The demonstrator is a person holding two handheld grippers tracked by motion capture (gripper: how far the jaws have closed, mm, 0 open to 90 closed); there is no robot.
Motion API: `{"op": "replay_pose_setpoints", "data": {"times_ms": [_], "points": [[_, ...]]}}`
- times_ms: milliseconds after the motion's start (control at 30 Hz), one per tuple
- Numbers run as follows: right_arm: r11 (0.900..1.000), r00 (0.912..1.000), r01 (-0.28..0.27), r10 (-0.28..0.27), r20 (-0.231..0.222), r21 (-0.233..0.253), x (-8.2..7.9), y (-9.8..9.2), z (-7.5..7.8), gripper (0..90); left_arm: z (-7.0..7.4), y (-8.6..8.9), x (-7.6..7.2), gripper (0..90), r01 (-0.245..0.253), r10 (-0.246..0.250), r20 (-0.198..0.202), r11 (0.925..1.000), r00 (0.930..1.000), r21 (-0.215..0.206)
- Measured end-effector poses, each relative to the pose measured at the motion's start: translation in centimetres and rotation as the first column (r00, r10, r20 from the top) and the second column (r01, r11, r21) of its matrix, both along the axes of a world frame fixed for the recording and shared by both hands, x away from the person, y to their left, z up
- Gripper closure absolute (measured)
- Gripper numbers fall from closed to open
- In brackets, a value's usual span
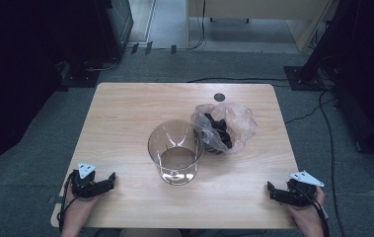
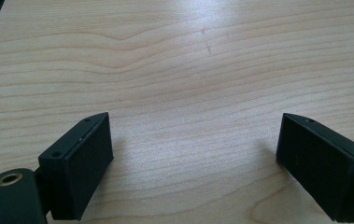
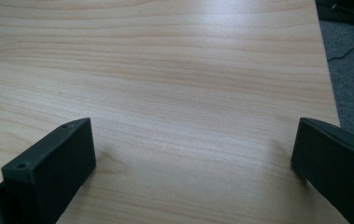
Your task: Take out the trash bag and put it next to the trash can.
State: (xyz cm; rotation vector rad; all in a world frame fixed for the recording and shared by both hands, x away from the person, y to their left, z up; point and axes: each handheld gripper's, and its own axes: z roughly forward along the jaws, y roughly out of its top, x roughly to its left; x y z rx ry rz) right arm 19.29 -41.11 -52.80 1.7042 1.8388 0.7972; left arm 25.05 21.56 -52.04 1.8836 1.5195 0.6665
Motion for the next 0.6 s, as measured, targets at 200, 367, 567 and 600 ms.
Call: {"op": "replay_pose_setpoints", "data": {"times_ms": [200,367,567,600], "points": [[1.000,1.0000,-0.003,0.003,0.001,-0.001,-0.14,-0.26,-0.01,0.0,0.00,-0.03,0.01,10.3,0.006,-0.006,0.000,1.0000,1.0000,0.001],[1.000,1.0000,-0.003,0.003,0.000,-0.003,-0.15,-0.24,-0.01,0.0,0.00,-0.03,0.02,10.3,0.006,-0.006,0.000,1.0000,1.0000,0.001],[1.000,1.0000,0.000,0.000,-0.001,-0.003,-0.15,-0.22,-0.01,0.0,0.00,-0.06,0.06,10.3,0.008,-0.008,0.000,1.0000,1.0000,0.001],[1.000,1.0000,0.001,-0.001,0.000,-0.004,-0.15,-0.23,-0.01,0.0,0.00,-0.08,0.08,10.3,0.009,-0.009,0.000,1.0000,1.0000,0.001]]}}
